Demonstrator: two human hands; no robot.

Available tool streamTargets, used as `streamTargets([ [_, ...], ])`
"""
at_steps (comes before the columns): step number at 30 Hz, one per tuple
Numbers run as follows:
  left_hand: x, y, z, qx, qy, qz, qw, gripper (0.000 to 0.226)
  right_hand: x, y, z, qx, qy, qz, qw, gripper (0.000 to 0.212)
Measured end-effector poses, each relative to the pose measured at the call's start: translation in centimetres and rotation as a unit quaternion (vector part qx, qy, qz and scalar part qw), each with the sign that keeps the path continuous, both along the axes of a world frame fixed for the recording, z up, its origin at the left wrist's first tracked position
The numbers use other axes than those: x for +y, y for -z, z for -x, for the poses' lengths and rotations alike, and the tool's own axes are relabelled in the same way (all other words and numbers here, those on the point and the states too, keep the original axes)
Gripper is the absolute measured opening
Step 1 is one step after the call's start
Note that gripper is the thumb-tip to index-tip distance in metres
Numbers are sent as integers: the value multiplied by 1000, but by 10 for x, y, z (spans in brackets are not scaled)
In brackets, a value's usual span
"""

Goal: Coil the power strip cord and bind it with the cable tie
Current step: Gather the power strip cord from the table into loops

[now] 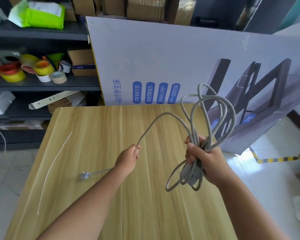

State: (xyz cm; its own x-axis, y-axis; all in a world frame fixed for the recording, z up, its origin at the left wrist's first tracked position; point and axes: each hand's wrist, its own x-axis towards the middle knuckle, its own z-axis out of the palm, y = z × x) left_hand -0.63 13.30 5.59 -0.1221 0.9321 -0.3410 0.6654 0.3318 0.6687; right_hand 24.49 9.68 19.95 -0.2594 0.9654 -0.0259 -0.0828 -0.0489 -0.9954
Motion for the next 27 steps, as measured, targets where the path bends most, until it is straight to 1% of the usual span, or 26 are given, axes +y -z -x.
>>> streamTargets([
  [2, -3, -19, -12, -45, -6, -57, 997, 36, 4, 6, -1, -47, 31, -8, 998, 15],
  [3, -4, -30, -18, -74, -12, -87, 993, 41, 6, 10, 0, -63, 47, -2, 997, 15],
  [5, -8, -45, -30, -147, -29, -131, 980, 45, 8, 21, 4, -69, 70, 31, 995, 4],
  [6, -10, -51, -36, -190, -31, -139, 971, 44, 9, 27, 9, -66, 78, 49, 994, 2],
  [9, -19, -62, -54, -322, -5, -135, 937, 43, 7, 41, 30, -48, 93, 78, 991, 13],
  [10, -23, -66, -61, -346, 9, -131, 929, 43, 7, 44, 37, -39, 93, 84, 991, 17],
  [12, -29, -73, -71, -360, 33, -133, 923, 35, 6, 49, 49, -17, 81, 93, 992, 19],
  [14, -32, -75, -72, -353, 38, -130, 926, 28, 6, 50, 53, -18, 85, 112, 990, 10],
  [15, -34, -75, -70, -340, 45, -126, 931, 29, 6, 51, 53, -24, 89, 122, 988, 6],
  [18, -38, -75, -59, -200, 129, -117, 964, 42, 2, 52, 54, -29, 96, 152, 983, 9],
  [19, -40, -77, -59, -167, 146, -103, 970, 46, 0, 54, 54, -21, 96, 168, 981, 11],
  [20, -42, -79, -59, -153, 158, -88, 972, 50, -2, 56, 54, -10, 100, 182, 978, 15],
  [21, -44, -78, -60, -169, 158, -78, 970, 55, -3, 57, 54, 0, 105, 195, 975, 20],
  [22, -47, -76, -59, -213, 147, -66, 964, 60, -3, 57, 54, 3, 109, 206, 972, 24],
  [23, -49, -72, -57, -279, 126, -45, 951, 64, -3, 56, 54, 2, 114, 212, 971, 24],
  [25, -52, -60, -46, -419, 63, 19, 906, 62, -2, 51, 53, -10, 110, 208, 972, 22],
  [26, -55, -51, -39, -448, 42, 53, 892, 55, 0, 46, 52, -19, 102, 202, 974, 24],
  [27, -59, -41, -31, -433, 20, 76, 898, 47, 1, 40, 51, -25, 91, 193, 977, 27],
])
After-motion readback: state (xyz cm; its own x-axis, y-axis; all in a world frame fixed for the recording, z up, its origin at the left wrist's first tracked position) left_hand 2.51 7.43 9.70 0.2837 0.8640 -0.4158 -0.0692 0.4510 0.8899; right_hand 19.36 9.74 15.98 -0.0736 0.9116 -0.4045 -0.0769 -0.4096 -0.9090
